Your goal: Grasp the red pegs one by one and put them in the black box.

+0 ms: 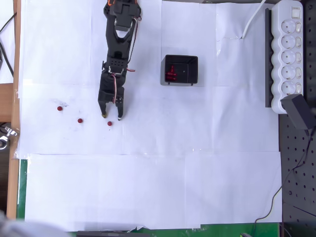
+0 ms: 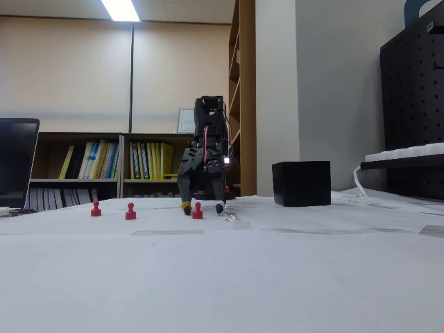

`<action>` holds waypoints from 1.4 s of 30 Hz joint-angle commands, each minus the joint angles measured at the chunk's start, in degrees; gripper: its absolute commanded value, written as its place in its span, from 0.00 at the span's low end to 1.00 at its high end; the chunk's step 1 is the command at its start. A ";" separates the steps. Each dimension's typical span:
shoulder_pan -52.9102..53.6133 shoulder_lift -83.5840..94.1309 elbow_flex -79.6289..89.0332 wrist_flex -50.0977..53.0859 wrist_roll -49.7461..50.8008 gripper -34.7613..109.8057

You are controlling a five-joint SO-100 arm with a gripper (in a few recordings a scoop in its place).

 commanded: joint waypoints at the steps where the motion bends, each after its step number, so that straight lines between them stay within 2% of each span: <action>1: 0.18 0.62 2.02 -4.04 0.62 0.38; 31: 0.62 9.32 8.00 -8.00 1.23 0.38; 42: 0.53 9.32 7.91 -8.17 1.32 0.26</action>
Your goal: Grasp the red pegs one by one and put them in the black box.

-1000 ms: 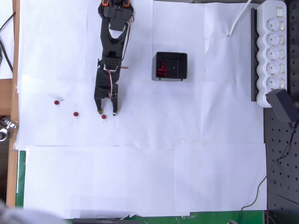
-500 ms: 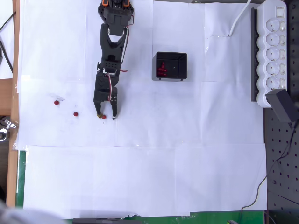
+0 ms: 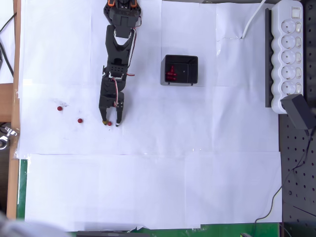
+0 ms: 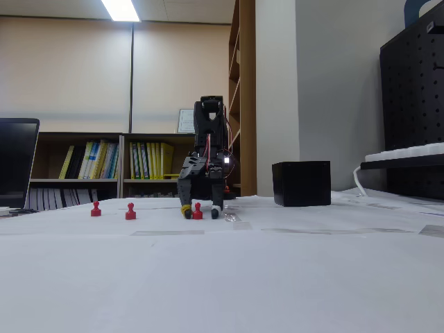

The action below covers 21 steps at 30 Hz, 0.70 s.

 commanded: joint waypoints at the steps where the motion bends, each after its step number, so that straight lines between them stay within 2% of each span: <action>1: 0.79 1.05 2.37 -1.67 -0.97 0.24; 6: 0.79 0.79 2.29 -1.14 -1.49 0.24; 9: 0.88 -1.76 2.29 7.47 -1.58 0.24; 11: 0.88 -7.12 3.69 22.15 -3.08 0.24; 14: -0.70 -16.17 12.39 55.63 -8.70 0.24; 21: -11.95 -34.89 22.41 92.99 -21.18 0.24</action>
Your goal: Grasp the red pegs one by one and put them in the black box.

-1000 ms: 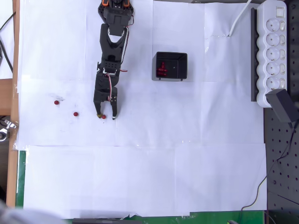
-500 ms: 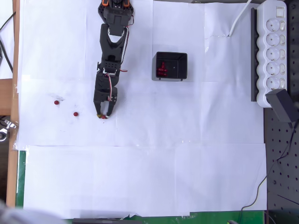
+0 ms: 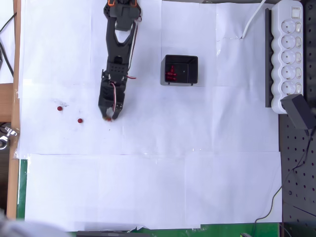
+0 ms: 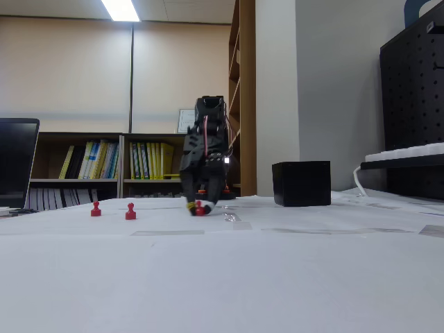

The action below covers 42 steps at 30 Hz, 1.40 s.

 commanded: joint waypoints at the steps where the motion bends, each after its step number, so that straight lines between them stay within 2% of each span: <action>1: -6.94 -14.15 10.02 23.55 -7.03 0.24; 8: -23.55 -21.27 25.05 46.67 -18.46 0.24; 13: -35.33 -20.92 35.16 54.32 -26.54 0.24; 18: -40.96 -17.93 30.67 49.92 -30.32 0.24; 29: -41.22 -8.79 14.50 30.67 -29.36 0.24; 34: -42.45 -6.15 13.97 29.00 -29.18 0.25; 42: -43.15 -6.24 14.50 30.59 -29.00 0.32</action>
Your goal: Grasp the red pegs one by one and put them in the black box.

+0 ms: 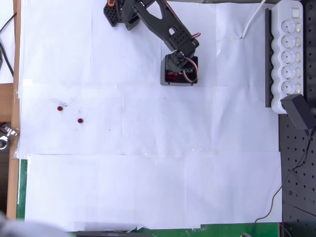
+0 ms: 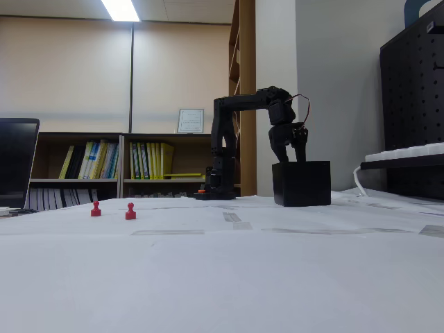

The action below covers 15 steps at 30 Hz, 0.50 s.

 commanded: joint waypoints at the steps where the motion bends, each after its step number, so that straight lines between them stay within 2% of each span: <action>1: -0.88 -0.35 2.11 1.41 -0.18 0.33; 9: 4.31 -11.07 9.84 5.62 0.79 0.35; 12: 10.46 -15.73 15.91 6.77 3.25 0.35; 15: 19.42 -18.72 15.82 3.25 8.09 0.35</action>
